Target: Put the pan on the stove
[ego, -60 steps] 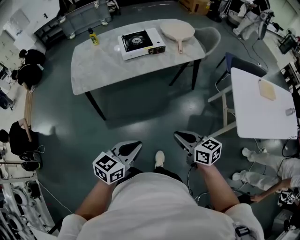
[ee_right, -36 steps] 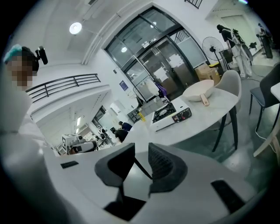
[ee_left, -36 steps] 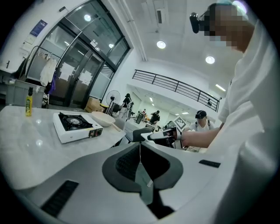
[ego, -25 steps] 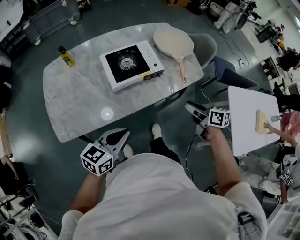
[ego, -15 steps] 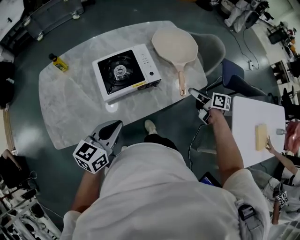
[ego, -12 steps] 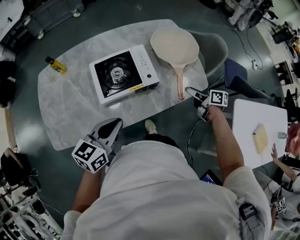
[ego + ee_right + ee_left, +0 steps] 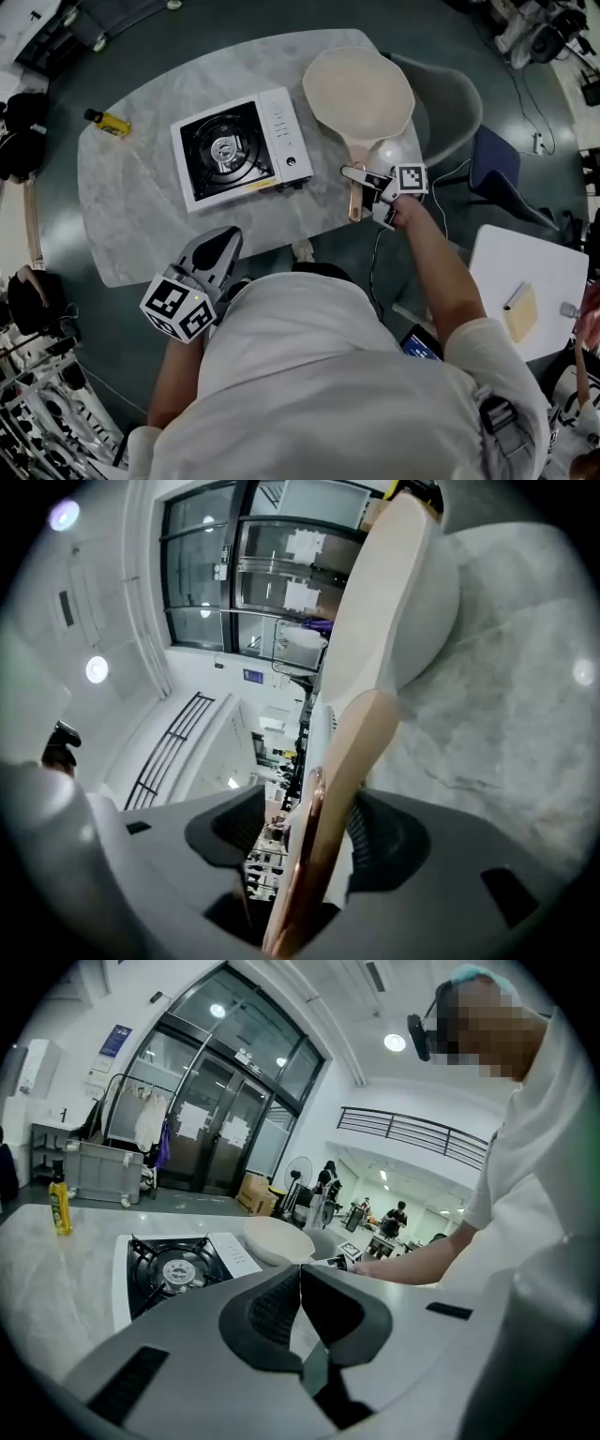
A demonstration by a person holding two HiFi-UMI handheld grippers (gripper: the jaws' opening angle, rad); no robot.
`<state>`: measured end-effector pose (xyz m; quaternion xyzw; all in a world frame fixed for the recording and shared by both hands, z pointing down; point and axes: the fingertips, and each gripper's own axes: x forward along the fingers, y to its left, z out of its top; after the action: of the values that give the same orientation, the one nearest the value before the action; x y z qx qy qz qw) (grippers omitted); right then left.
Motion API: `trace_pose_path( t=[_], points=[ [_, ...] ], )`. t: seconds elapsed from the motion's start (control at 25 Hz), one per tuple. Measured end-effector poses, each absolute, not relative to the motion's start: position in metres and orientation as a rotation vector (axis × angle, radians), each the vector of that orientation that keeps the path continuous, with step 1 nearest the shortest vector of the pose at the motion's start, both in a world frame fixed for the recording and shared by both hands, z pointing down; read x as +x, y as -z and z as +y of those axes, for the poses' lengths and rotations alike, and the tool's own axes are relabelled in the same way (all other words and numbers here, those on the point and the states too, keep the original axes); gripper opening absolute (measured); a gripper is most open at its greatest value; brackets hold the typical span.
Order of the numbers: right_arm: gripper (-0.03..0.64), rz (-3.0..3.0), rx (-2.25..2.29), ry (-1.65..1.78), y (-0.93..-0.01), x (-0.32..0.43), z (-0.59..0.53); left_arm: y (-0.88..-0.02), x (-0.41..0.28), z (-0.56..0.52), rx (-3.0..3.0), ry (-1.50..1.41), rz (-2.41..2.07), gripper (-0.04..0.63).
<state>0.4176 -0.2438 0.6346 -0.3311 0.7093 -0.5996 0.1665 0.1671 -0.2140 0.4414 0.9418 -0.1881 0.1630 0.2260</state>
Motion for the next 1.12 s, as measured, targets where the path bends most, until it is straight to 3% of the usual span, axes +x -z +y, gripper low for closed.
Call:
trace_pose_path(
  t=[0.28, 0.48, 0.6, 1.12],
  points=[
    [0.225, 2.070, -0.658, 1.741, -0.632, 0.393, -0.269, -0.442, 0.168, -0.224, 2.560, -0.461, -0.646, 0.018],
    [0.081, 1.982, -0.616, 1.774, -0.633, 0.391, -0.272, -0.441, 0.166, -0.228, 2.547, -0.460, -0.705, 0.018],
    [0.033, 1.947, -0.650, 1.790, -0.636, 0.392, -0.272, -0.440, 0.164, -0.230, 2.540, -0.461, -0.728, 0.018],
    [0.032, 1.970, -0.720, 1.789, -0.625, 0.390, -0.276, -0.439, 0.161, -0.240, 2.538, -0.464, -0.737, 0.018]
  ],
)
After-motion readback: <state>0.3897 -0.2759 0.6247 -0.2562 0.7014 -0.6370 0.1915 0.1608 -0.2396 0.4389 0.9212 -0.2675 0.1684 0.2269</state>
